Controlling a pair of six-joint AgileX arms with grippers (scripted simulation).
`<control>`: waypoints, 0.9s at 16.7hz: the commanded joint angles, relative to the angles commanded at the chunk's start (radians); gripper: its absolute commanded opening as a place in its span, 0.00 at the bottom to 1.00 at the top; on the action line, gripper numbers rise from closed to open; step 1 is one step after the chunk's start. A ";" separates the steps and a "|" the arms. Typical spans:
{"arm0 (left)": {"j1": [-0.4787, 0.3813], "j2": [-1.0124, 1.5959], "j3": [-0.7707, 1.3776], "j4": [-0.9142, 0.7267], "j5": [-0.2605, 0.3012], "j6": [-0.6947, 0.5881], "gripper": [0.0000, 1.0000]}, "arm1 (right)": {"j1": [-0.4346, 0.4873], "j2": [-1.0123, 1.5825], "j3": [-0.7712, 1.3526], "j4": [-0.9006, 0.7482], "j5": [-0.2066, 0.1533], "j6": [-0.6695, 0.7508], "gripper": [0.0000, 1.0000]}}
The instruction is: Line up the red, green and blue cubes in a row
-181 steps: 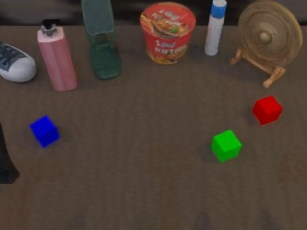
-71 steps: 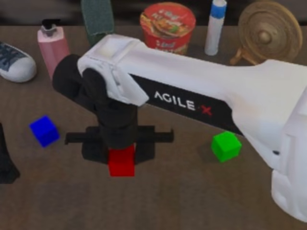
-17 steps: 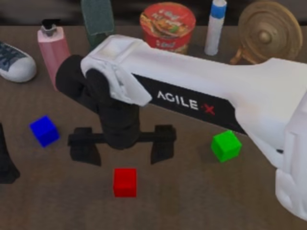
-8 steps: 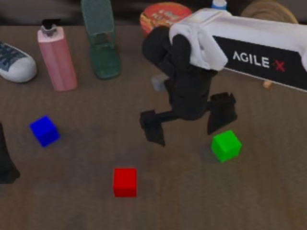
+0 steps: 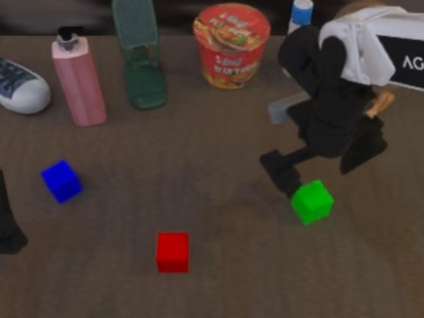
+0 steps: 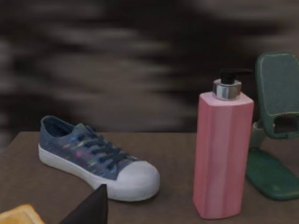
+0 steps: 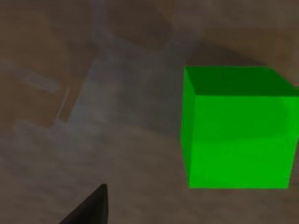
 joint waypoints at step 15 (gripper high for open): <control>0.000 0.000 0.000 0.000 0.000 0.000 1.00 | 0.001 0.140 -0.152 0.293 0.001 0.002 1.00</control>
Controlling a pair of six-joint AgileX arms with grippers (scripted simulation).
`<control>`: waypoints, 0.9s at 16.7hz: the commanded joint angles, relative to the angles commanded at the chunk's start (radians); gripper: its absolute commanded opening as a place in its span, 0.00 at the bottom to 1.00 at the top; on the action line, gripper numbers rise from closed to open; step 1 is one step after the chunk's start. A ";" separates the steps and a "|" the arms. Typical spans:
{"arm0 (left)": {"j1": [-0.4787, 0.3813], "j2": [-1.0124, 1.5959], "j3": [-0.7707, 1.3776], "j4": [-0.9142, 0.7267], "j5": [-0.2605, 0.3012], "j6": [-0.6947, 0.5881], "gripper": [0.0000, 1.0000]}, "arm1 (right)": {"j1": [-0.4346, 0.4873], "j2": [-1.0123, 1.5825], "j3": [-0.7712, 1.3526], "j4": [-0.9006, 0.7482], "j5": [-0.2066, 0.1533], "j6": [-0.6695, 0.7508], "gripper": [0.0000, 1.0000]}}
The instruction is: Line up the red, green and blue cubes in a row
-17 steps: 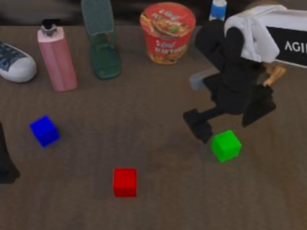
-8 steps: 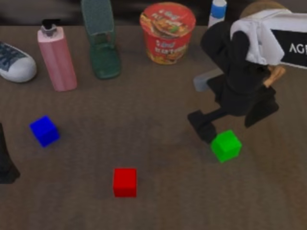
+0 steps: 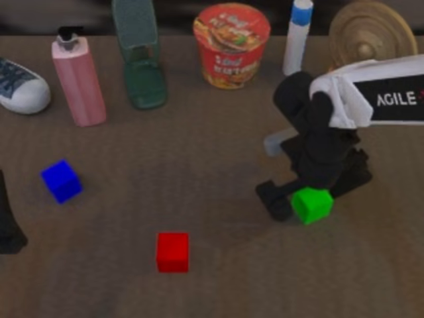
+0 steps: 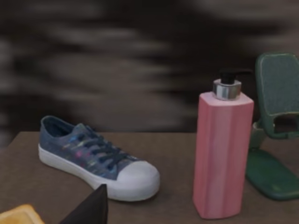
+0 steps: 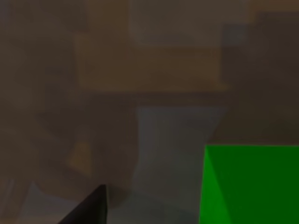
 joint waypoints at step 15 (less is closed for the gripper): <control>0.000 0.000 0.000 0.000 0.000 0.000 1.00 | 0.000 0.005 -0.005 0.010 0.000 0.000 0.17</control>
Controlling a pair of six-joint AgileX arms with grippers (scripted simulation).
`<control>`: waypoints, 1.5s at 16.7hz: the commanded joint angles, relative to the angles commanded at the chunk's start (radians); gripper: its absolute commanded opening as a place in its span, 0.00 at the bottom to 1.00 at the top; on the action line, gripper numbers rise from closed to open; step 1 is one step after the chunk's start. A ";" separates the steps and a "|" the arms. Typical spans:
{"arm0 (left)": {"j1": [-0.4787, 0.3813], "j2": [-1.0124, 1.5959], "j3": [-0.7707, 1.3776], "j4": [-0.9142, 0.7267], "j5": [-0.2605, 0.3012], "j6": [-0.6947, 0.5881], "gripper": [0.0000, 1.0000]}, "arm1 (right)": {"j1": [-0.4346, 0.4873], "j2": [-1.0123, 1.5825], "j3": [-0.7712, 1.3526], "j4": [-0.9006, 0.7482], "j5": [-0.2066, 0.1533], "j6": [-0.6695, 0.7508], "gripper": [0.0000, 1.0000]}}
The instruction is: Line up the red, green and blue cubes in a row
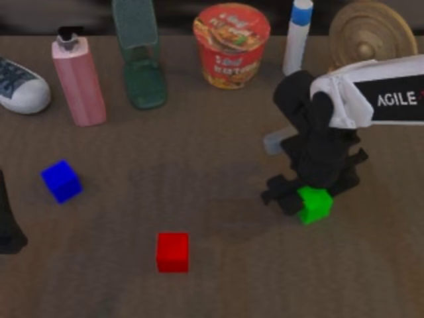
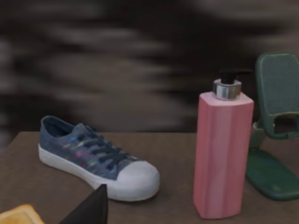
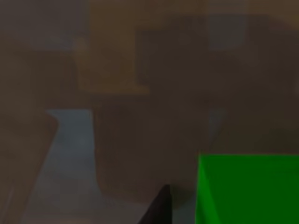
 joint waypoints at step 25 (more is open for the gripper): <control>0.000 0.000 0.000 0.000 0.000 0.000 1.00 | 0.006 -0.140 0.136 -0.248 0.000 0.000 0.00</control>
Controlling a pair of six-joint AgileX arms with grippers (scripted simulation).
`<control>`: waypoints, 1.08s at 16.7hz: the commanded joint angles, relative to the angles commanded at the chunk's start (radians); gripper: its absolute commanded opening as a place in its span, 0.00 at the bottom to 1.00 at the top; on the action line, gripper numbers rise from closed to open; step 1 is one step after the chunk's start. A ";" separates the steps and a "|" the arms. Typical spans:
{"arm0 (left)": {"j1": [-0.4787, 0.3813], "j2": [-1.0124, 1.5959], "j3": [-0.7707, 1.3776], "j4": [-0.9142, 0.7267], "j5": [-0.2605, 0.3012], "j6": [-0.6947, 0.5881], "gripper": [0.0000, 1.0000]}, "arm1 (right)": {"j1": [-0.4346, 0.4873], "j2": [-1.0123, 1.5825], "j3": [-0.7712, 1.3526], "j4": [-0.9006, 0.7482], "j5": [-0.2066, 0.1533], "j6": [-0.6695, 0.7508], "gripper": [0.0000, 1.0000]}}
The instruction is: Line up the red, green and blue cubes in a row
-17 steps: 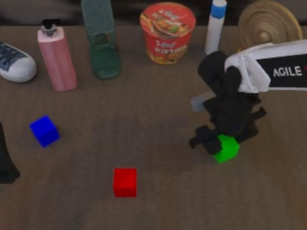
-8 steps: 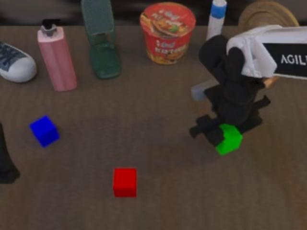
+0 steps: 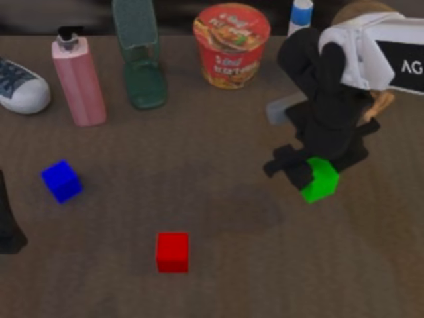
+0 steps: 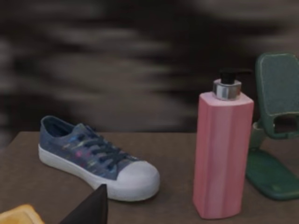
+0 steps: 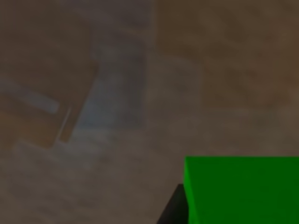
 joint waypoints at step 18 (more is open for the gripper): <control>0.000 0.000 0.000 0.000 0.000 0.000 1.00 | 0.358 0.023 0.124 -0.103 0.024 0.790 0.00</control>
